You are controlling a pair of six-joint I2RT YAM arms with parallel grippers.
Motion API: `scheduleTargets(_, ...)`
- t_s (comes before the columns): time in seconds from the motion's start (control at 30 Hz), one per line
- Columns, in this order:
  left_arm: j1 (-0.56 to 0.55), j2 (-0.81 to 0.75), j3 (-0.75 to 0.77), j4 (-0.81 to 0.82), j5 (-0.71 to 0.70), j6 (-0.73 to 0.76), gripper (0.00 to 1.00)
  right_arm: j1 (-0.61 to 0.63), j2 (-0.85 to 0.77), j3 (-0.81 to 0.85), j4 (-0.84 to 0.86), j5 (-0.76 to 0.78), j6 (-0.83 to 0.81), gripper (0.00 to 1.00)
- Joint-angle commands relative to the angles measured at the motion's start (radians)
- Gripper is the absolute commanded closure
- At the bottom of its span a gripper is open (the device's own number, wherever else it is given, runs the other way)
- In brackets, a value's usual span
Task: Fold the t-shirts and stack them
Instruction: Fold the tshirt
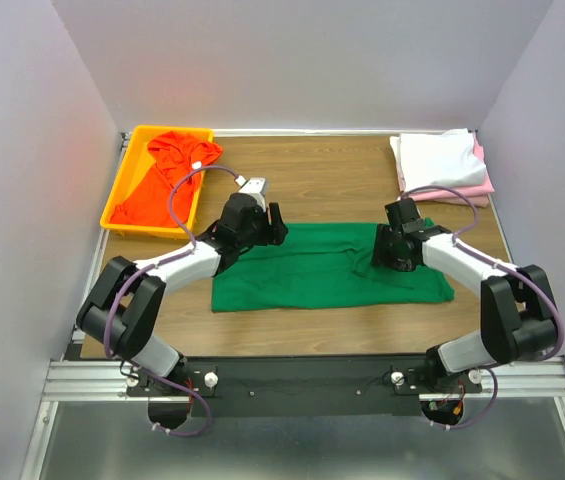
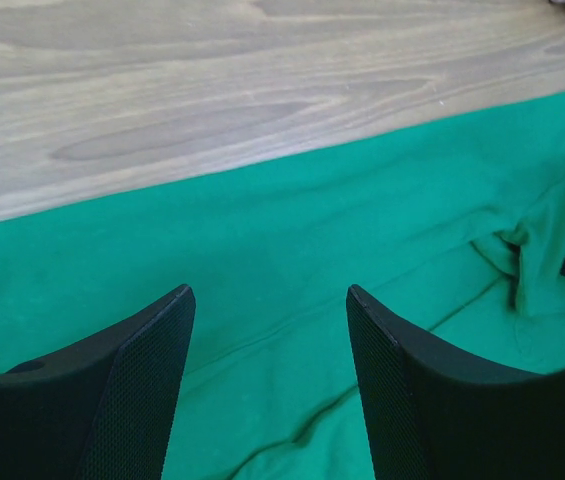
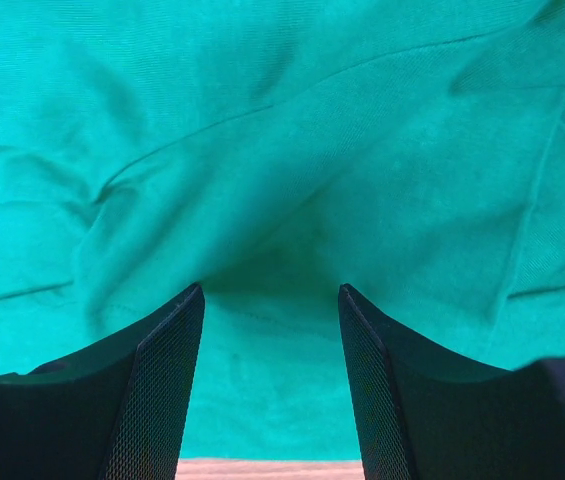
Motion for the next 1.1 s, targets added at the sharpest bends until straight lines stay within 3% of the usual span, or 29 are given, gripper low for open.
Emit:
scheduleTargets(0.0, -0.015, 0.028, -0.048, 0.107, 0.051, -0.04, 0.3, 0.001, 0.036, 0.027, 0.034, 0.002, 0.019, 0.37)
scheduleTargets(0.27, -0.014, 0.1, -0.13, 0.166, 0.06, -0.081, 0.3, 0.003, 0.065, 0.013, 0.068, -0.039, 0.018, 0.37)
scheduleTargets(0.57, 0.077, 0.111, -0.175, 0.147, 0.037, -0.066, 0.3, 0.011, 0.117, -0.033, 0.138, -0.146, 0.023, 0.38)
scheduleTargets(0.9, 0.144, 0.063, -0.137, 0.066, -0.02, -0.02, 0.3, 0.069, 0.149, -0.013, 0.17, -0.171, 0.044, 0.38)
scheduleTargets(1.07, 0.147, 0.045, -0.094, 0.019, -0.069, 0.0, 0.3, 0.069, 0.056, 0.002, 0.141, -0.128, 0.041, 0.37)
